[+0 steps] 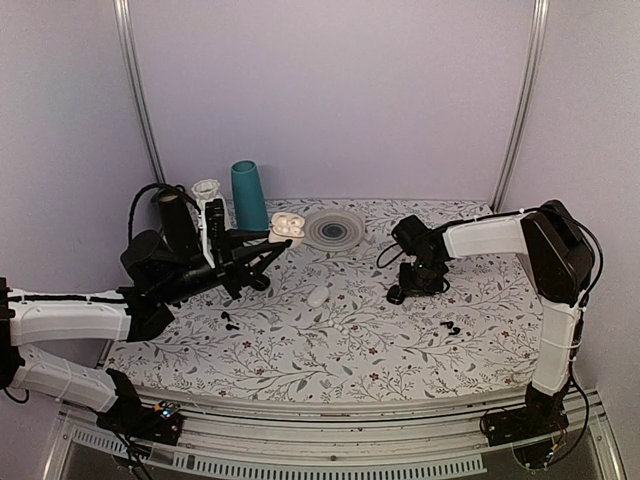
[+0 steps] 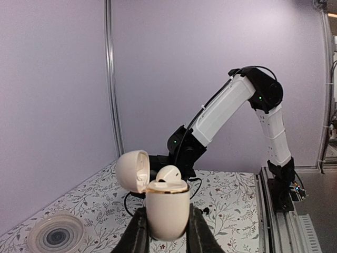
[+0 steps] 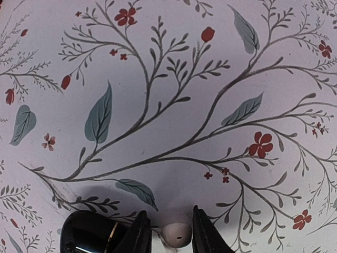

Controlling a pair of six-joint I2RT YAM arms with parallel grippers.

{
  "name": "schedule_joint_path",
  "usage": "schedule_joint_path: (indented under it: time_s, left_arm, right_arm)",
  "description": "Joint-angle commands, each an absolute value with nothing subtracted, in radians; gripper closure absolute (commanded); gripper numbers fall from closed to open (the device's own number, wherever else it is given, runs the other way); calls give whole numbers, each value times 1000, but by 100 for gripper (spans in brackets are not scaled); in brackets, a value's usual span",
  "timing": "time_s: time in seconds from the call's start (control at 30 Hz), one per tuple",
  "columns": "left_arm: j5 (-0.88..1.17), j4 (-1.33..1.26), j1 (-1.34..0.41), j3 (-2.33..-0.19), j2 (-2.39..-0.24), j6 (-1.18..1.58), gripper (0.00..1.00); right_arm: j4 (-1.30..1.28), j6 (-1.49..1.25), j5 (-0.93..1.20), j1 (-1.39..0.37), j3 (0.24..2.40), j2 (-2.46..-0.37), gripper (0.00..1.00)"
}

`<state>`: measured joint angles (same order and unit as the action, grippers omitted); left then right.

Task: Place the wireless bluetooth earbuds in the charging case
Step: Pick up the left earbud from the center of the board.

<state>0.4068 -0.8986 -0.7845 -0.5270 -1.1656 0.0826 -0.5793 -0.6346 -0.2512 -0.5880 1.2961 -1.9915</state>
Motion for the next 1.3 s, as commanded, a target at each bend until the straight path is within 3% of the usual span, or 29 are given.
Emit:
schedule_joint_path:
  time_s: [0.0,0.27,0.63,1.27]
  left_arm:
    - [408,-900,-782,-556,-1169,92,100]
    - [410,-900,-783,-570,-1182,97,100]
    - [405,-900,-788,-581,-1204,107,100]
    - [345,-1082,-796,-553,-1326,232,100]
  right_arm:
    - [-649,-625,-269,-592,1258,-1994,74]
    - [-635,-619,-248,-593,1254,-1996,85]
    - [-577,-611,-228,-589,1217,-1950,87]
    - [-278,-635,-181,-590,1020,-1673,87]
